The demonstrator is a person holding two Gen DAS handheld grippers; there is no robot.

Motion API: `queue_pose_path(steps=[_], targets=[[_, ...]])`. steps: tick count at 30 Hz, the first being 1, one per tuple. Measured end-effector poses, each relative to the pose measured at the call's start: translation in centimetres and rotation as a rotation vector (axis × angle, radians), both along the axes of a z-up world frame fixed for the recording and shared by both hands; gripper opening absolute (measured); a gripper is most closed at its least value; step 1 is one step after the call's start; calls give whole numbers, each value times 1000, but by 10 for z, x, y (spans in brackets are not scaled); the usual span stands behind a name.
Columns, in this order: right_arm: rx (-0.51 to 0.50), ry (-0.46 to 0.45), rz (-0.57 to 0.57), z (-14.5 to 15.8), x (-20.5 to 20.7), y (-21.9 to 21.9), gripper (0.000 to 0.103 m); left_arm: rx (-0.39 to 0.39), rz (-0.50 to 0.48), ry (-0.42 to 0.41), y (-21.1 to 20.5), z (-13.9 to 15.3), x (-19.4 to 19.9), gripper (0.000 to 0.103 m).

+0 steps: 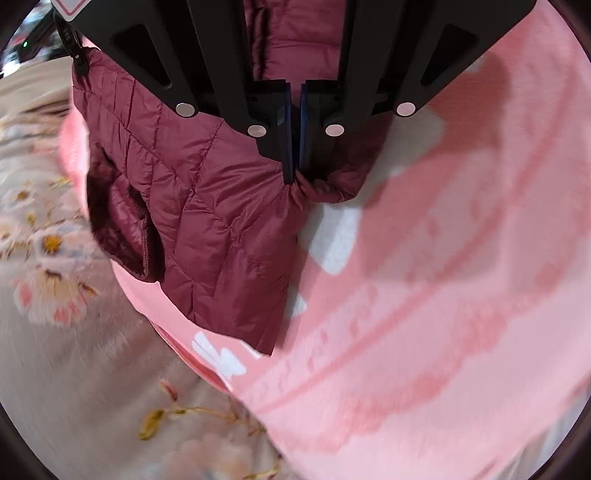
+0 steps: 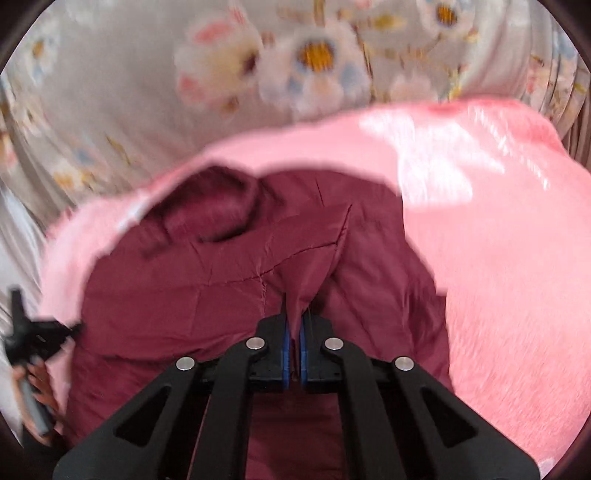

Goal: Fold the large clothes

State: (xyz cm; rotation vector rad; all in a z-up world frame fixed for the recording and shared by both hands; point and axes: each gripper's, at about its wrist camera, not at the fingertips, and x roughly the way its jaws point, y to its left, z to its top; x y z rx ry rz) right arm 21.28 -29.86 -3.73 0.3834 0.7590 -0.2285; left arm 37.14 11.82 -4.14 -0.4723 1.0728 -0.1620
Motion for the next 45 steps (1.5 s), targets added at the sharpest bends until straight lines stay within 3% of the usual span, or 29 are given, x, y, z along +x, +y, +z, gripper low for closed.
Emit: queue_pose_path(steps=[4,9,13,16,18,20,22,23,26,30,32,35,45], targets=[[-55,61,17,-30,1,17,2,139,-30,-55,-5,6,-10,0],[-172,82,35,-36,6,31,3,264,-68,-43,-17,-8,-8,0],[-216,74,1,-19,-6,27,14,348,-90,-63,-23,5,-18,3],[-252,5,-60,8,-28,23,29,374,-109,-97,-21,24,-32,5],[-242,-51,-51,27,-31,26,33,398,-125,-155,-29,42,-40,5],[-205,-83,-10,38,-24,34,33,394,-167,-200,-47,57,-45,15],[-163,-87,54,40,-6,47,33,372,-223,-240,-74,67,-46,35],[-159,-78,79,37,4,56,32,370,-243,-254,-87,68,-47,35],[-181,-37,136,18,29,79,32,388,-312,-270,-130,59,-42,36],[-178,17,155,-13,42,93,32,438,-356,-230,-169,20,-38,36],[-191,39,158,-25,45,97,32,447,-357,-204,-174,4,-36,36],[-194,32,159,-39,42,98,31,466,-356,-232,-175,-10,-40,37],[-198,16,155,-46,39,99,32,527,-345,-300,-181,-22,-48,37]])
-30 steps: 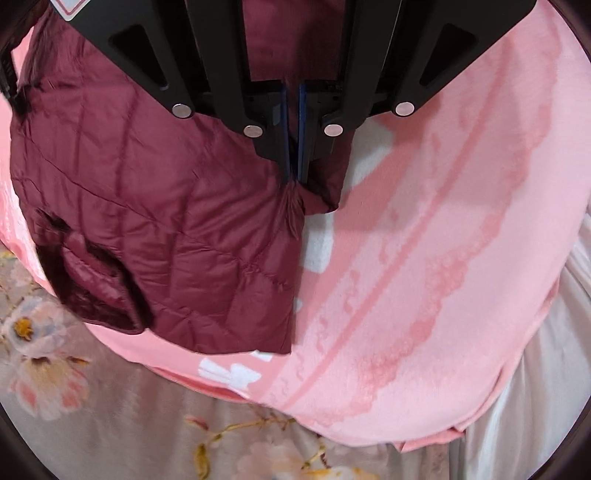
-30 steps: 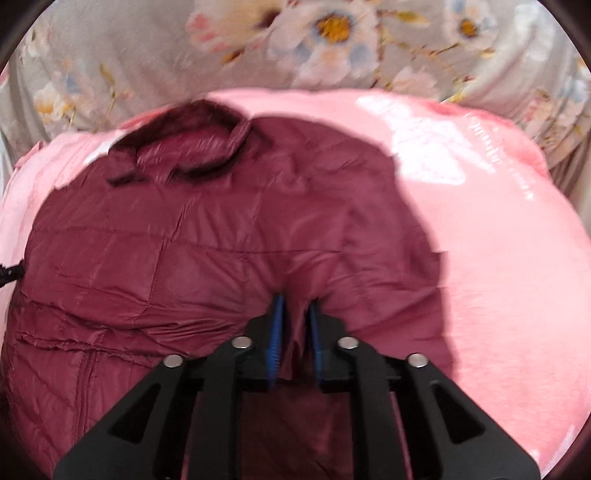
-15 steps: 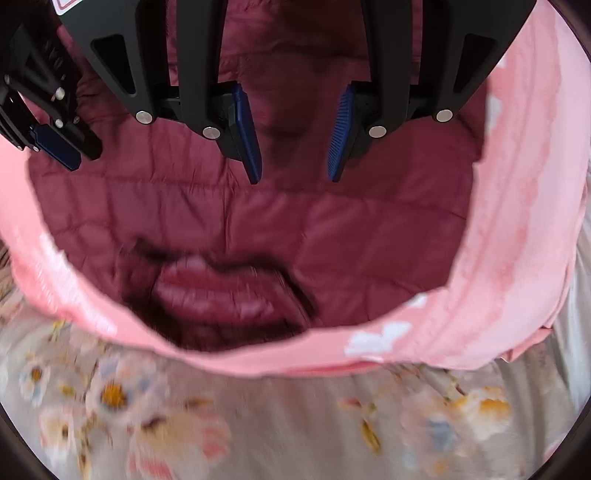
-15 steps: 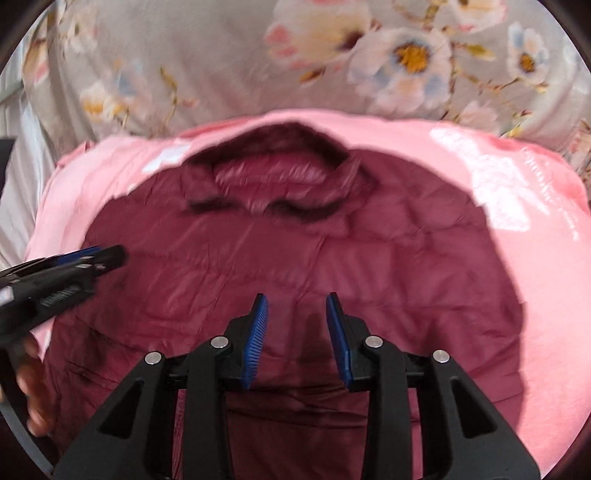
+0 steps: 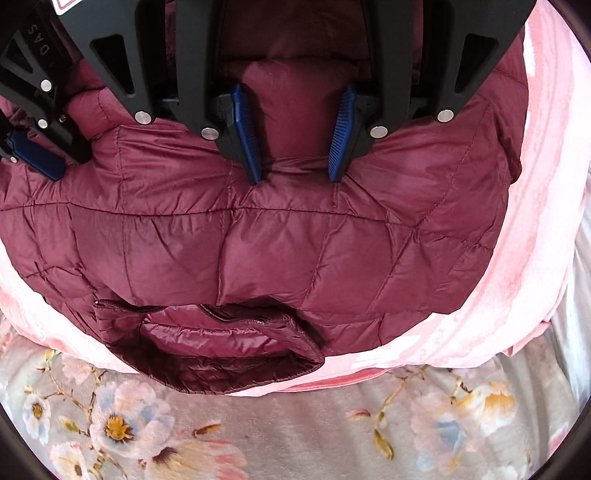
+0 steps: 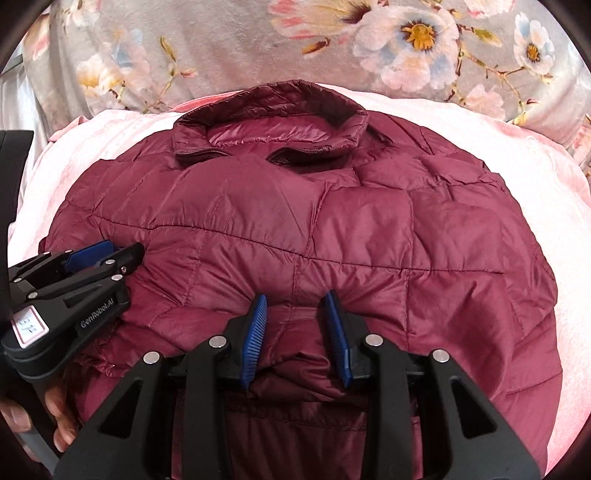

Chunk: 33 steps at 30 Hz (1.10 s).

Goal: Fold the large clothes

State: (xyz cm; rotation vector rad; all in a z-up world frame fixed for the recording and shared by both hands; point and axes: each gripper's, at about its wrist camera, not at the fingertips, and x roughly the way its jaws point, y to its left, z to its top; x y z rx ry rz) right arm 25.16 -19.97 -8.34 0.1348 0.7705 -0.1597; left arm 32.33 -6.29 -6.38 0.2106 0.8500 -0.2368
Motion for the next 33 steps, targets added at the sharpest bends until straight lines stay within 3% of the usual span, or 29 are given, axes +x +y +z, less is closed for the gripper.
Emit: queue_pose_path(steps=[7,11,14,15,19,21,23,25,26,27,30,33], targets=[[65,9,25,11,-2,-9,38,-8,-22,34,5,9,1,39],[228,-48,25,43,5,-43,44,-178,-33,117,25,40,24,57],[445,-82,4,54,29,-77,45,-336,1,164,35,61,58,61],[532,-93,-3,54,40,-88,46,-397,9,192,36,64,74,66],[710,-87,-76,40,75,-112,46,-546,85,346,33,46,128,68],[777,-62,-106,30,90,-118,44,-584,106,409,27,32,144,68],[744,-46,-122,27,99,-116,25,-571,126,420,20,23,151,64],[621,-22,-120,31,101,-109,12,-477,107,396,9,21,151,35],[570,-13,-111,33,100,-106,11,-403,77,384,1,20,148,13],[488,2,-96,36,99,-99,10,-370,59,376,-2,20,146,6],[292,41,-59,33,98,-83,10,-218,-8,290,-16,17,129,4],[215,58,-41,22,99,-75,10,-125,-37,217,-28,12,119,4]])
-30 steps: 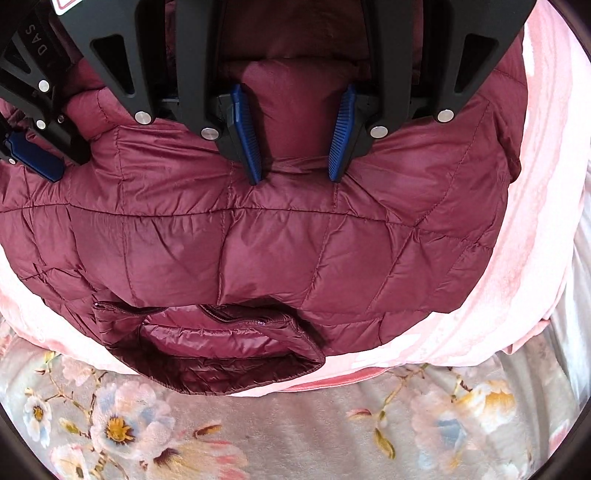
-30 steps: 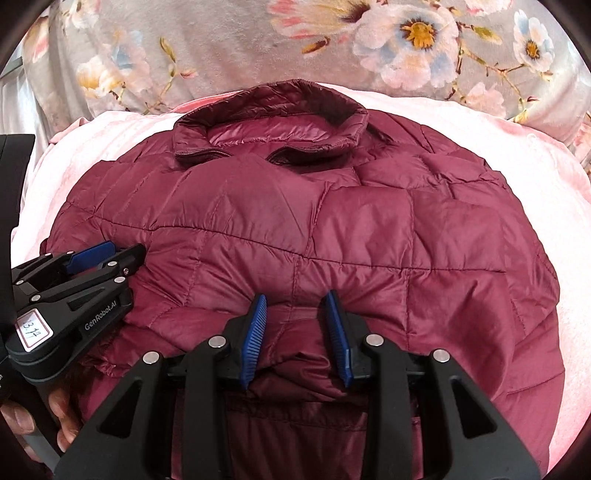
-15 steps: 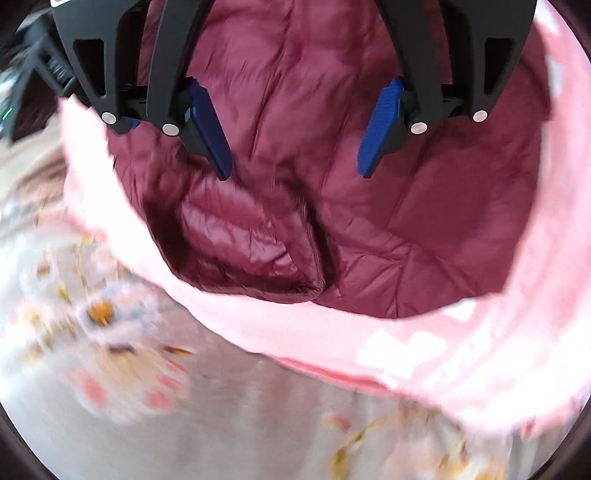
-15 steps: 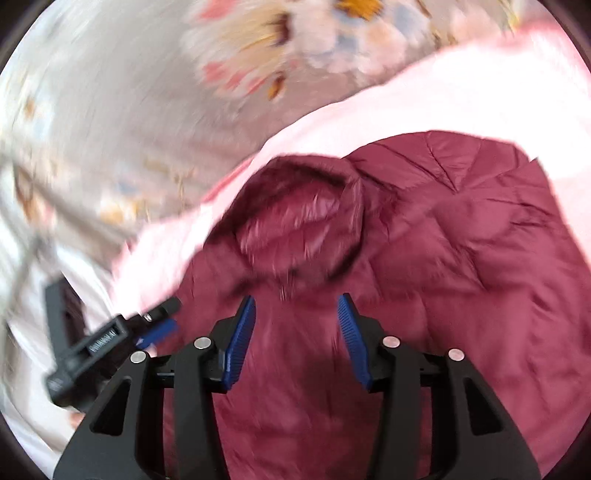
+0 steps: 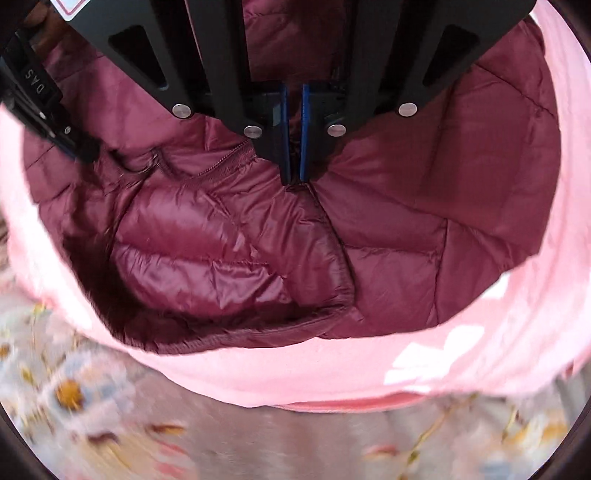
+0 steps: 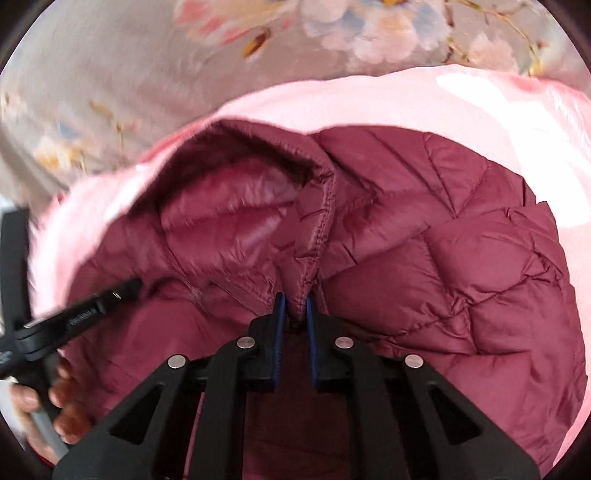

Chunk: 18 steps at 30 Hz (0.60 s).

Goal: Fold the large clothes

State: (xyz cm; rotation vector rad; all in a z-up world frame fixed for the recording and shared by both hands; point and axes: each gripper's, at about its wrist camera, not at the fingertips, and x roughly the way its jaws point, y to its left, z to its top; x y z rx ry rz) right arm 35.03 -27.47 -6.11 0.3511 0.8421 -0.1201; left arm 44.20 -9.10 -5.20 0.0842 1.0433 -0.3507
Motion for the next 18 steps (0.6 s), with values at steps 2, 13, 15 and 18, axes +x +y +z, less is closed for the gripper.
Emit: queue_pose_path(steps=[2,13,15,18], targets=[[-53,-8,12,-2,1,5,10,24,-6,-29,-4,-3,-2,4],[-193,-40,25,-8,-2,18,10,175,-28,-230,-22,-14,-22,1],[-167,-41,34,-6,-2,15,10,167,-25,-233,-21,-13,-22,3],[-117,-31,48,4,-11,6,20,126,-15,-228,-9,-5,-26,14]])
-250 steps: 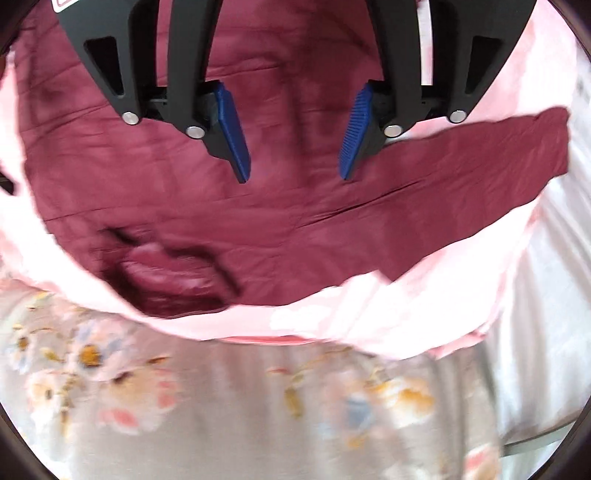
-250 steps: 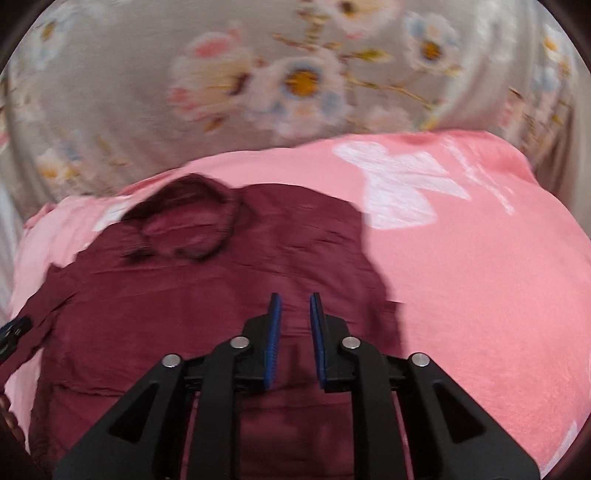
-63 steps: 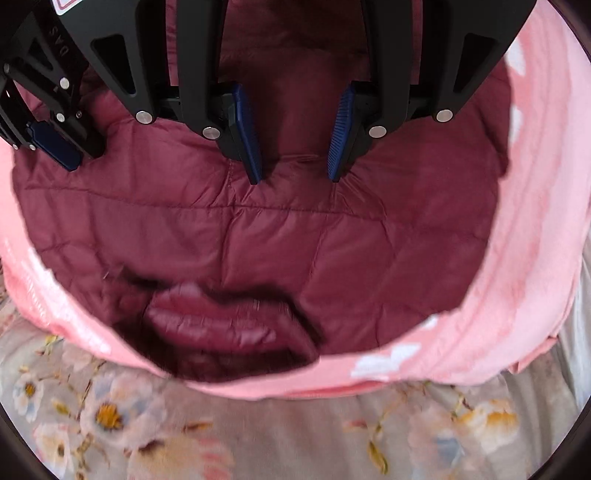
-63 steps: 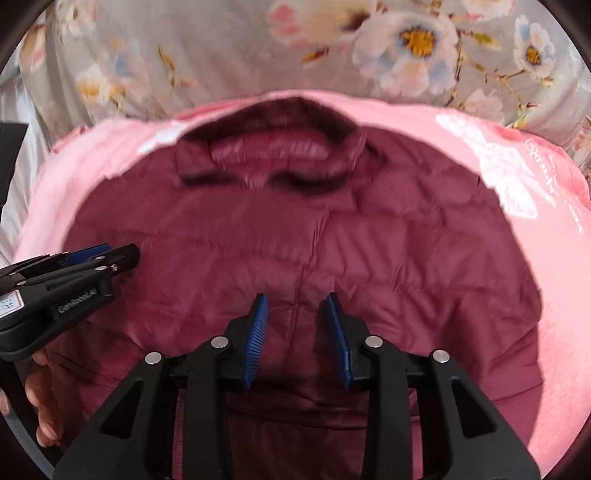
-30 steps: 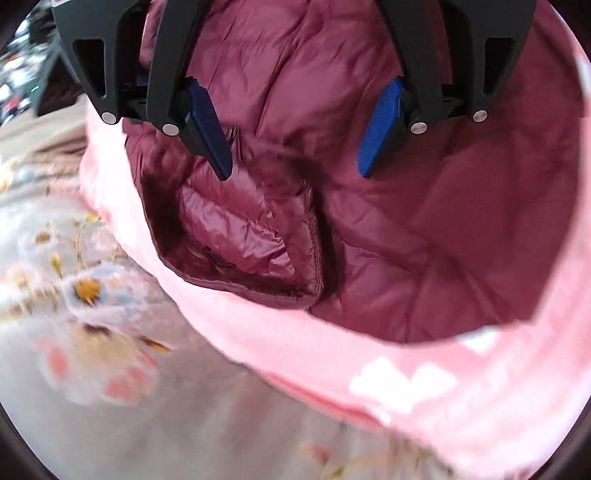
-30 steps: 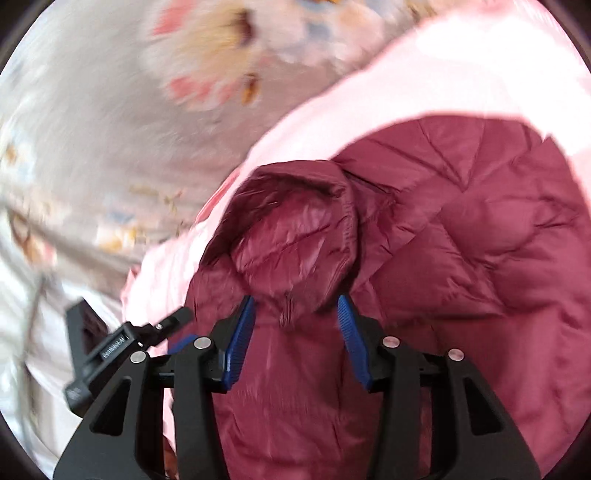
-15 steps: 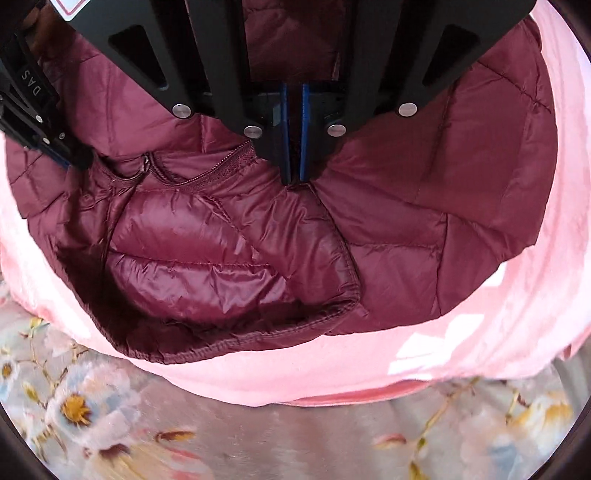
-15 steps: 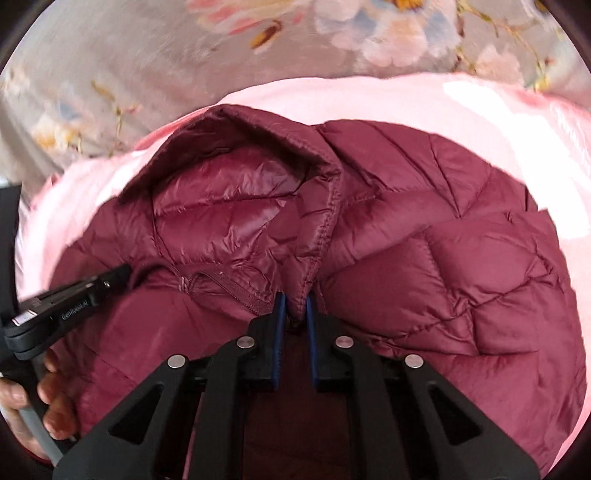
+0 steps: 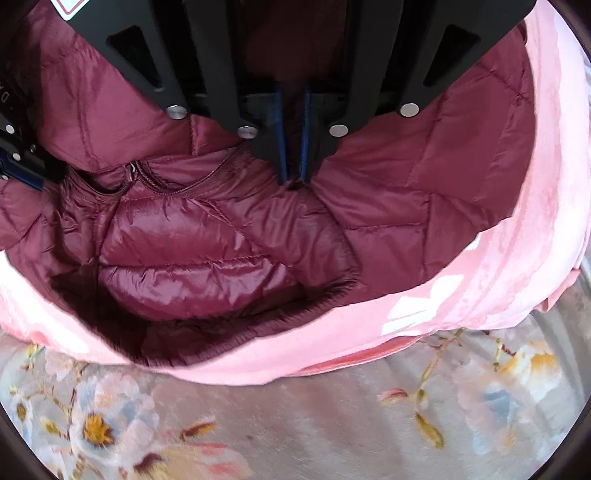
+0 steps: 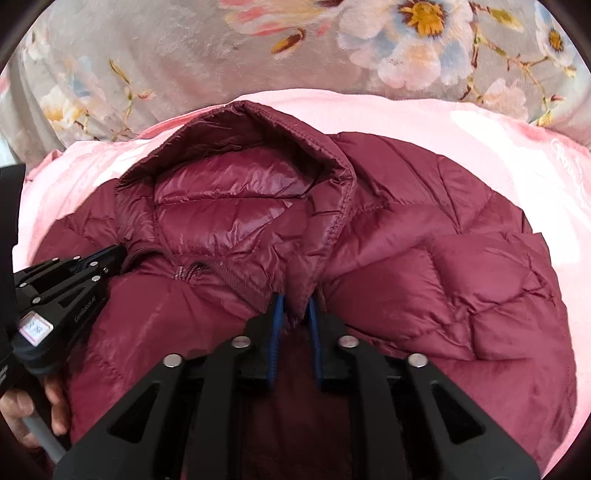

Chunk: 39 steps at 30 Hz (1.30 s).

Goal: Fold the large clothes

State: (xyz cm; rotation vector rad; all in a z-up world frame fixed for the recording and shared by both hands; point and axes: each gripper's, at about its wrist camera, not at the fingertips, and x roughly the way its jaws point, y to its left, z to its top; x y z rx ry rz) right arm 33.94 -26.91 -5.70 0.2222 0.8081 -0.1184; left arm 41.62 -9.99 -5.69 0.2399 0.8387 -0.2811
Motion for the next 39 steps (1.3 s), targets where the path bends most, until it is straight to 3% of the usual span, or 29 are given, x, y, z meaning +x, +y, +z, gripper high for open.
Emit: queue_pose_path(steps=[2,5,8,12,17,20,24,39], targets=[[46,-21,-9,14,-12,-12,23,-58,-3,20,16,10,-3,17],[106,-94,-51,47,-15,-39,25,-112,34,-19,36,39,5,19],[134,-150,-89,78,11,-52,25,-140,75,-44,36,69,32,19],[122,-184,-116,102,59,-51,25,-178,103,6,15,85,84,19],[89,-119,-136,86,110,-51,25,-156,129,92,-14,57,120,19],[88,-58,-89,65,114,-45,25,-152,122,148,-16,33,120,19],[-12,-44,-48,50,100,-35,23,-82,87,106,-14,12,105,19],[-144,-44,-46,36,96,-25,22,9,65,-15,-17,-6,86,20]])
